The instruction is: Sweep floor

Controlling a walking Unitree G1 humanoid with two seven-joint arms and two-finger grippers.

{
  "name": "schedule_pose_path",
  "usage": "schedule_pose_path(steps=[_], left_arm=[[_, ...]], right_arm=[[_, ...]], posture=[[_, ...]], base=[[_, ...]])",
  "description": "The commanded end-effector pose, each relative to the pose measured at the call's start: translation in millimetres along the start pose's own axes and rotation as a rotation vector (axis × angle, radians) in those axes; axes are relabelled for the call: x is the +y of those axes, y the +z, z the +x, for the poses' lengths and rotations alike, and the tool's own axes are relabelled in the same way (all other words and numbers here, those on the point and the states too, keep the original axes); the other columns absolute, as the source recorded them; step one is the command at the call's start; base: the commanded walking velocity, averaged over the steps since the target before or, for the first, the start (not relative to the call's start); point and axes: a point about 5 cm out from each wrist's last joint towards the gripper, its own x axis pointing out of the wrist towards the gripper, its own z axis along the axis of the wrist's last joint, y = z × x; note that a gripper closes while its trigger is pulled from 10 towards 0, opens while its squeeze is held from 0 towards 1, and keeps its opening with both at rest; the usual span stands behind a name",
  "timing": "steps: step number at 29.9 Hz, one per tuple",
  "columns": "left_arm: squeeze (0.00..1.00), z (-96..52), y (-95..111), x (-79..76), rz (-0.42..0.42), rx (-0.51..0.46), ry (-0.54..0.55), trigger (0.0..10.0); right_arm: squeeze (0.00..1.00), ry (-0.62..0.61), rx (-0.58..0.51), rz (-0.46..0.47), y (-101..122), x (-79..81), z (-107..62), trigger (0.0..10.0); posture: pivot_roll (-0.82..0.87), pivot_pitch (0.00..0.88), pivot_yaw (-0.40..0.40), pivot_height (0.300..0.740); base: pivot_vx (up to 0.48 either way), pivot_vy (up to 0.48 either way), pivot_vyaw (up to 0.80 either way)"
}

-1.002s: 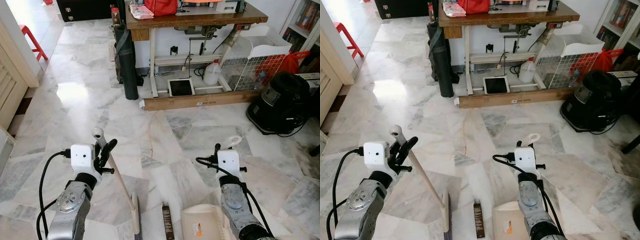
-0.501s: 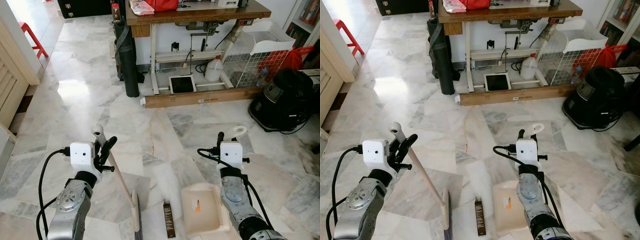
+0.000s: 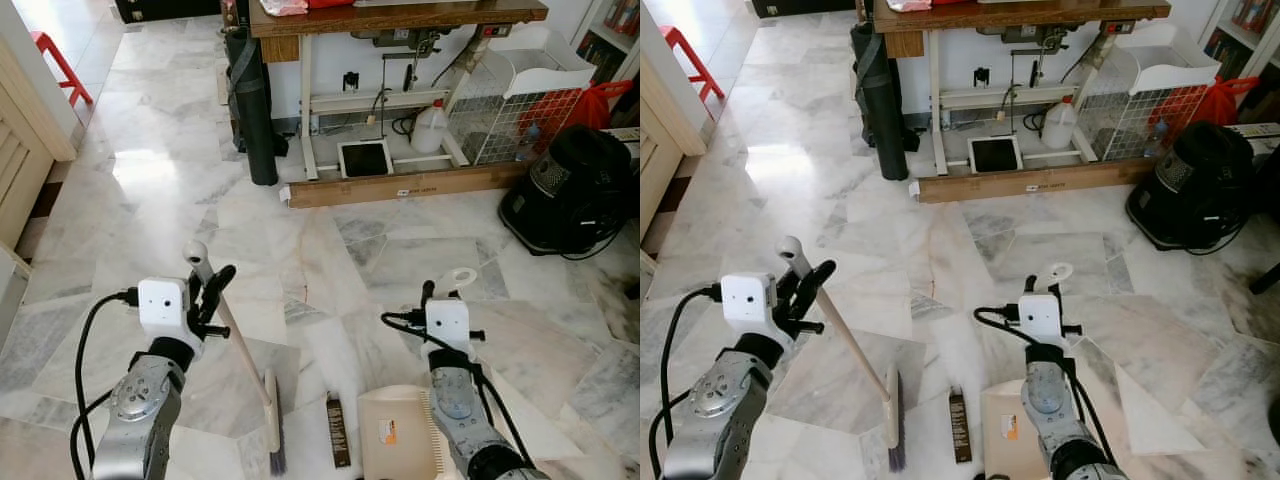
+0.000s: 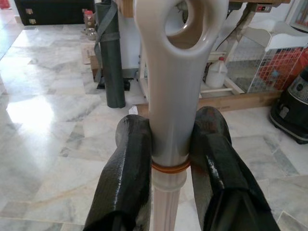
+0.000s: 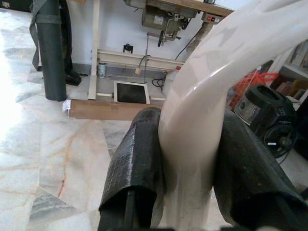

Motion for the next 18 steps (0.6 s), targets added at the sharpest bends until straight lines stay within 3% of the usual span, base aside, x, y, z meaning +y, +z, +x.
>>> schedule_pose_path(steps=[1, 18], left_arm=[[0.00, -1.1, 6, -1.9, 0.006, -0.019, -0.015, 10.0], [0.00, 2.7, 12, -1.9, 0.008, -0.052, -0.005, 10.0]], right_arm=[[0.00, 0.036, 0.046, -0.007, -8, 5.9, -7.4, 10.0], [0.00, -0.076, -0.052, 0.102, 13, -10.1, 11.6, 10.0]], posture=[[0.22, 0.162, 0.023, 0.740], [0.22, 0.156, 0.022, 0.740]], base=[[0.000, 0.000, 0.00], [0.000, 0.000, 0.00]])
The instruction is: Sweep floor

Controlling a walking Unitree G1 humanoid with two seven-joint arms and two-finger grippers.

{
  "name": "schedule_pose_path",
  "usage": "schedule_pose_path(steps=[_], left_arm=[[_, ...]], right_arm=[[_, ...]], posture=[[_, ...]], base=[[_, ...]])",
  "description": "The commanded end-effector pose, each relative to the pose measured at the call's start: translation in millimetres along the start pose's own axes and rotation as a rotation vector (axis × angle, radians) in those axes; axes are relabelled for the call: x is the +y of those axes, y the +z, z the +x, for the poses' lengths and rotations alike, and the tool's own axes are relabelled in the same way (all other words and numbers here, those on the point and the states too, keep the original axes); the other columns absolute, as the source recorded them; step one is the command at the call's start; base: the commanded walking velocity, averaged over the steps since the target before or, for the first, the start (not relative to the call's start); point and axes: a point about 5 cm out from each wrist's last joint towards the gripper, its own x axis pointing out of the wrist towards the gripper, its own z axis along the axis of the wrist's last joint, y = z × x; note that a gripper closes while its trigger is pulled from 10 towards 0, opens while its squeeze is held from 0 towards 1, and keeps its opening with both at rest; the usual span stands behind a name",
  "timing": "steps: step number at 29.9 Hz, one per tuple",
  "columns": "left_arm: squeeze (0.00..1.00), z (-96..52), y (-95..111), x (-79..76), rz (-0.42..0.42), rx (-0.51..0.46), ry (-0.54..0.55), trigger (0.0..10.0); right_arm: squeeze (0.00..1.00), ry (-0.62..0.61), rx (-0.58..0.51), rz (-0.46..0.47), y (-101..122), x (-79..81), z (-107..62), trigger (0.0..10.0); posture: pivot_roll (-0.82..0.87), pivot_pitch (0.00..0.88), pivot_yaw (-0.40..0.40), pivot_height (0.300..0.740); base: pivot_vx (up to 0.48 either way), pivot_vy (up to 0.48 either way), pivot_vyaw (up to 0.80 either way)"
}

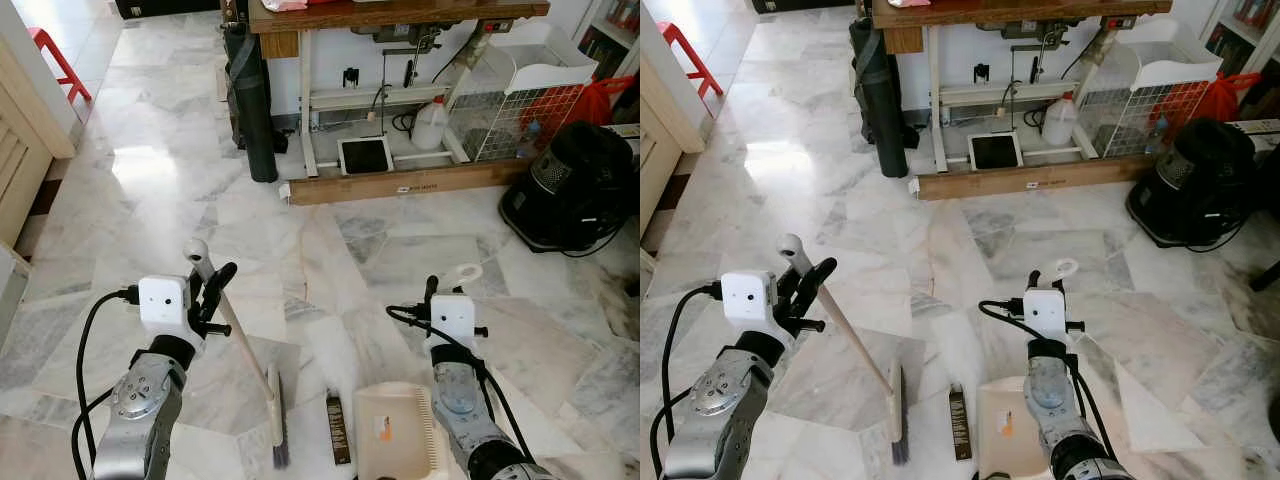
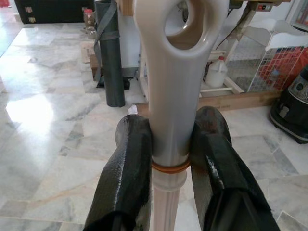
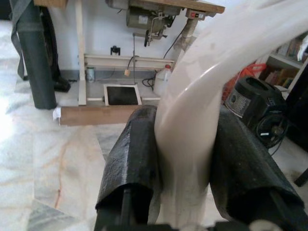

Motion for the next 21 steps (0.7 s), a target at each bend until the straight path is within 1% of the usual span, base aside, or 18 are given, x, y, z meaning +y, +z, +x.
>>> schedule_pose_path(steps=[1, 7, 13, 18, 21], left_arm=[[0.00, 1.5, 11, -1.2, 0.012, -0.047, -0.006, 10.0], [0.00, 1.3, 12, -0.1, 0.015, -0.054, -0.004, 10.0], [0.00, 2.4, 12, -0.6, 0.017, -0.055, -0.005, 10.0], [0.00, 1.5, 5, -0.8, 0.008, -0.032, -0.007, 10.0], [0.00, 1.2, 5, -0.7, 0.008, -0.022, -0.011, 10.0]], right_arm=[[0.00, -0.016, -0.039, 0.047, 8, 0.2, 4.7, 10.0], [0.00, -0.002, -0.039, 0.050, 8, 2.6, 4.4, 10.0], [0.00, 0.031, -0.018, 0.024, 6, 5.0, 4.4, 10.0], [0.00, 0.059, 0.004, -0.015, -1, 5.7, -0.6, 10.0], [0.00, 0.074, 0.025, -0.021, -5, 6.8, -4.0, 10.0]], posture=[[0.22, 0.156, 0.022, 0.740], [0.23, 0.151, 0.023, 0.740], [0.23, 0.147, 0.023, 0.740], [0.22, 0.145, 0.025, 0.740], [0.22, 0.145, 0.025, 0.740]], base=[[0.000, 0.000, 0.00], [0.000, 0.000, 0.00], [0.000, 0.000, 0.00], [0.000, 0.000, 0.00], [0.000, 0.000, 0.00]])
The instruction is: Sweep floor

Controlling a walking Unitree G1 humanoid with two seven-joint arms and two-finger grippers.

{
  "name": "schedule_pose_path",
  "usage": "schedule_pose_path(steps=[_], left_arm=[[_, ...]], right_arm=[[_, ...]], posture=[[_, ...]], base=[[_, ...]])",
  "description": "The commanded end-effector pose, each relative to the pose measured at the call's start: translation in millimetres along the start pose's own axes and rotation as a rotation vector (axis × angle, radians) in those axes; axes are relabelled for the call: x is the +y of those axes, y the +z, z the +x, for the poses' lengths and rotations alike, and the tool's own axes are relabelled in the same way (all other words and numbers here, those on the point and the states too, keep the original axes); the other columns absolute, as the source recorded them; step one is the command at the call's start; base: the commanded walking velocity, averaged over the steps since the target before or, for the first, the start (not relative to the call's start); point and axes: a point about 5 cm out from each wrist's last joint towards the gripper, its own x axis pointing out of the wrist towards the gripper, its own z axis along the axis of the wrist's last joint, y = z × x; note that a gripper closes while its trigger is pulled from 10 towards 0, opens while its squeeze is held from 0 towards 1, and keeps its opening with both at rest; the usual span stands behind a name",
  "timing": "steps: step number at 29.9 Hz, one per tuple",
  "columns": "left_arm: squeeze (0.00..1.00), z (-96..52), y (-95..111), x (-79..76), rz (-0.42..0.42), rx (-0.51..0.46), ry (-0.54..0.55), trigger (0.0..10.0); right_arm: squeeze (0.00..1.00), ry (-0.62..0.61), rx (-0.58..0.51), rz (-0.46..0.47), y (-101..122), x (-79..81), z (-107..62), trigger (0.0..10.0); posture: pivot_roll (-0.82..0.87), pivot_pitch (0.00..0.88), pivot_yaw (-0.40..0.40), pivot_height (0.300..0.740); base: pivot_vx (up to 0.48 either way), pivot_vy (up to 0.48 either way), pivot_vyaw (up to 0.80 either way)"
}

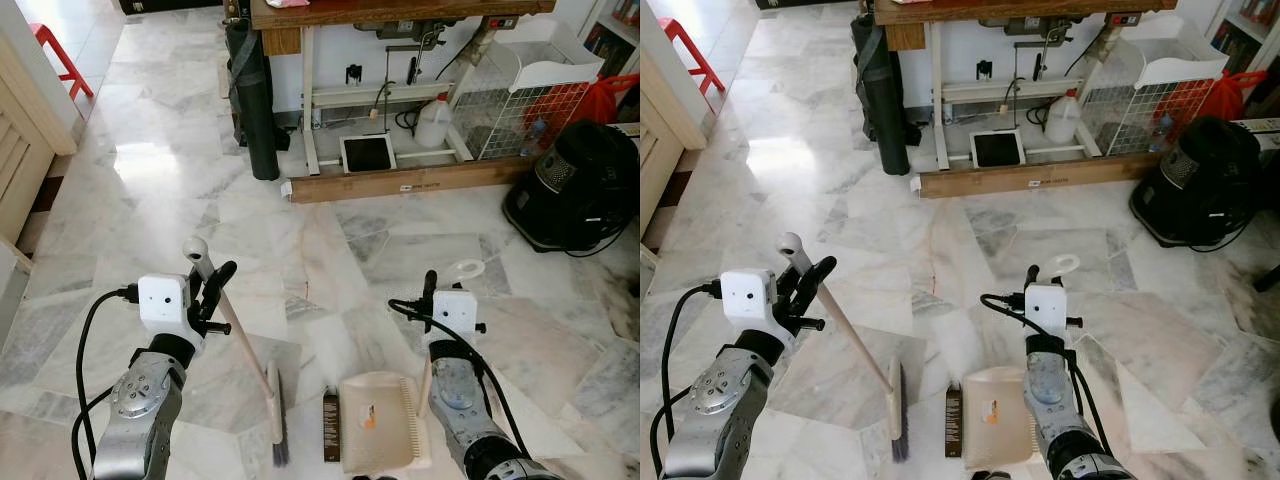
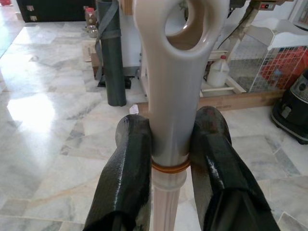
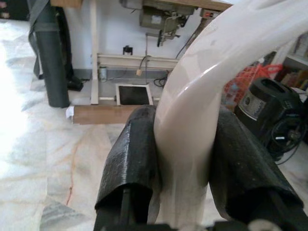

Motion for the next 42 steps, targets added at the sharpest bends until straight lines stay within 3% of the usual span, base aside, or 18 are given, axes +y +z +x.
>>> schedule_pose_path(steps=[1, 13, 18, 26, 31, 39, 42], left_arm=[[0.00, 0.5, 4, -0.9, 0.008, -0.017, -0.013, 10.0], [0.00, -2.0, -9, -9.5, -0.032, 0.074, -0.102, 10.0], [0.00, -5.2, -17, -12.2, -0.108, 0.127, -0.125, 10.0], [0.00, -8.7, -16, -13.2, -0.095, 0.179, -0.196, 10.0], [0.00, -10.4, -17, -12.5, -0.132, 0.218, -0.237, 10.0], [0.00, -2.2, -15, -16.3, -0.254, 0.204, -0.212, 10.0], [0.00, 3.8, -7, -10.8, -0.370, 0.165, -0.183, 10.0]], right_arm=[[0.00, 0.017, 0.038, -0.017, -8, 0.5, -6.3, 10.0], [0.00, 0.026, 0.096, -0.024, -18, 4.7, -14.8, 10.0], [0.00, 0.027, 0.114, -0.029, -21, 4.0, -16.4, 10.0], [0.00, 0.028, 0.117, -0.028, -21, 5.3, -17.2, 10.0], [0.00, 0.033, 0.119, -0.028, -21, 6.9, -16.8, 10.0], [0.00, 0.029, 0.108, -0.024, -18, 7.0, -13.3, 10.0], [0.00, 0.024, 0.097, -0.016, -15, 7.3, -11.1, 10.0]], posture=[[0.22, 0.145, 0.025, 0.740], [0.22, 0.146, 0.027, 0.740], [0.22, 0.147, 0.028, 0.740], [0.22, 0.144, 0.032, 0.740], [0.22, 0.137, 0.035, 0.740], [0.21, 0.124, 0.038, 0.740], [0.21, 0.110, 0.039, 0.740]], base=[[0.000, 0.000, 0.00], [0.000, 0.000, 0.00], [0.000, 0.000, 0.00], [0.000, 0.000, 0.00], [0.000, 0.000, 0.00], [0.000, 0.000, 0.00], [0.000, 0.000, 0.00]])
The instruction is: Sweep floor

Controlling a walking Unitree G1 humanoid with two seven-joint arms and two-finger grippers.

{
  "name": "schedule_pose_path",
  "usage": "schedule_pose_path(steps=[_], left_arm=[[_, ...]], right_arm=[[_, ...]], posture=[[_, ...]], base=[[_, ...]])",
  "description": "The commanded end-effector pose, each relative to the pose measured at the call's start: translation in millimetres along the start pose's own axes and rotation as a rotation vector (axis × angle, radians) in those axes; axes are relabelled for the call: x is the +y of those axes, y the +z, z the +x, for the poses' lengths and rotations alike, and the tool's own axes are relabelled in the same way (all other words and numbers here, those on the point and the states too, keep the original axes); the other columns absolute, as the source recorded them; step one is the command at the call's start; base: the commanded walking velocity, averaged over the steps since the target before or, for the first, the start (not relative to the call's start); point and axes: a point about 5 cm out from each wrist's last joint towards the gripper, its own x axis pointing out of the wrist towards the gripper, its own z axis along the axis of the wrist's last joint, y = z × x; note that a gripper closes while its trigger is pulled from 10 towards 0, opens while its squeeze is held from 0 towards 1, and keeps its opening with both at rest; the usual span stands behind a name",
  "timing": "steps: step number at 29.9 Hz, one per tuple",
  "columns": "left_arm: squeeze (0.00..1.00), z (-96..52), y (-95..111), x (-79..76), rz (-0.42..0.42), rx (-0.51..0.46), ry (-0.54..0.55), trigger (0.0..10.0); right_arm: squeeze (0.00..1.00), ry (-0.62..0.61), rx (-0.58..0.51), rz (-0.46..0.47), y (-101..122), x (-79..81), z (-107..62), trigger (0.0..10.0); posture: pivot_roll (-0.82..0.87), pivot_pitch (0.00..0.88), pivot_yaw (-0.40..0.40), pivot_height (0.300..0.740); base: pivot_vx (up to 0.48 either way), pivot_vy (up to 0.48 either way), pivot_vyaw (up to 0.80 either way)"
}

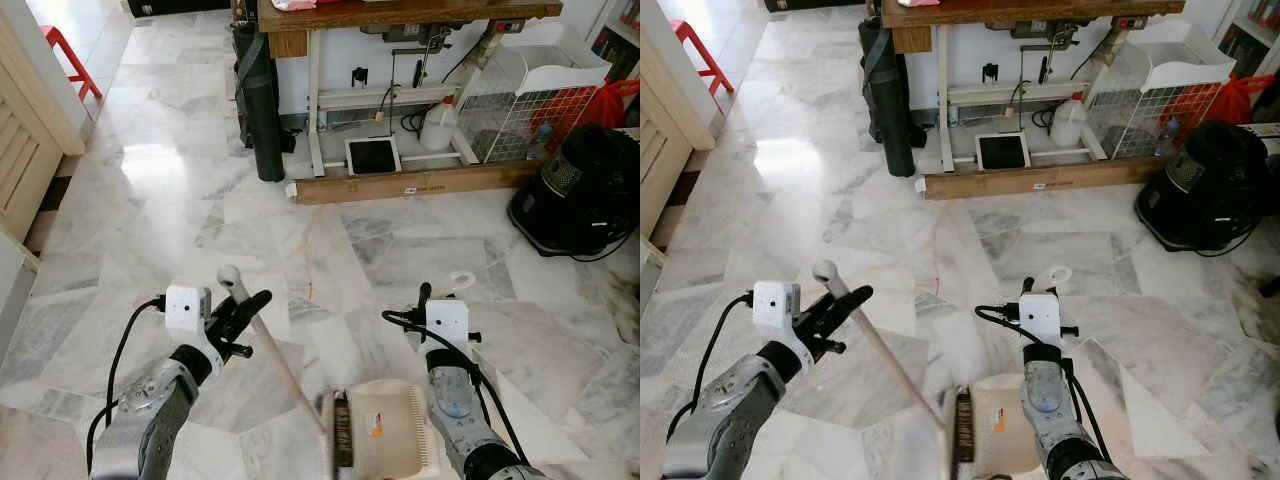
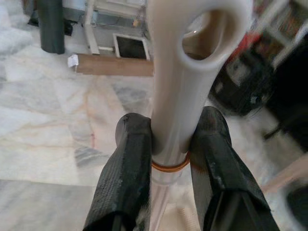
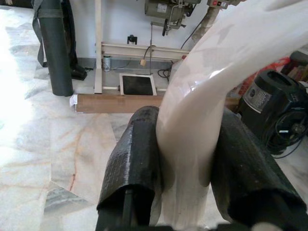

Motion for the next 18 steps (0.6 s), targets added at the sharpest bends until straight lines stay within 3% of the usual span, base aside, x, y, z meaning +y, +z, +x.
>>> schedule_pose_path(steps=[1, 6, 9, 14, 18], left_arm=[[0.00, 1.5, 9, 3.3, -0.098, -0.045, 0.003, 10.0], [0.00, 5.9, 20, 2.0, -0.214, -0.107, -0.010, 10.0], [0.00, 7.4, 24, 2.0, -0.242, -0.131, -0.002, 10.0], [0.00, 7.2, 25, 4.9, -0.234, -0.133, 0.021, 10.0], [0.00, 4.3, 32, 18.2, -0.154, -0.195, 0.149, 10.0]], right_arm=[[0.00, 0.017, 0.041, -0.002, -5, 5.0, -3.5, 10.0], [0.00, 0.022, 0.042, 0.000, -4, 6.9, -2.5, 10.0], [0.00, 0.024, 0.042, 0.001, -3, 7.2, -1.0, 10.0], [0.00, 0.026, 0.042, 0.001, -3, 7.3, -0.3, 10.0], [0.00, 0.027, 0.043, 0.000, -3, 6.3, 0.4, 10.0]], posture=[[0.21, 0.109, 0.039, 0.740], [0.21, 0.094, 0.039, 0.740], [0.21, 0.087, 0.036, 0.740], [0.21, 0.085, 0.035, 0.740], [0.21, 0.088, 0.031, 0.740]], base=[[0.000, 0.000, 0.00], [0.000, 0.000, 0.00], [0.000, 0.000, 0.00], [0.000, 0.000, 0.00], [0.000, 0.000, 0.00]])
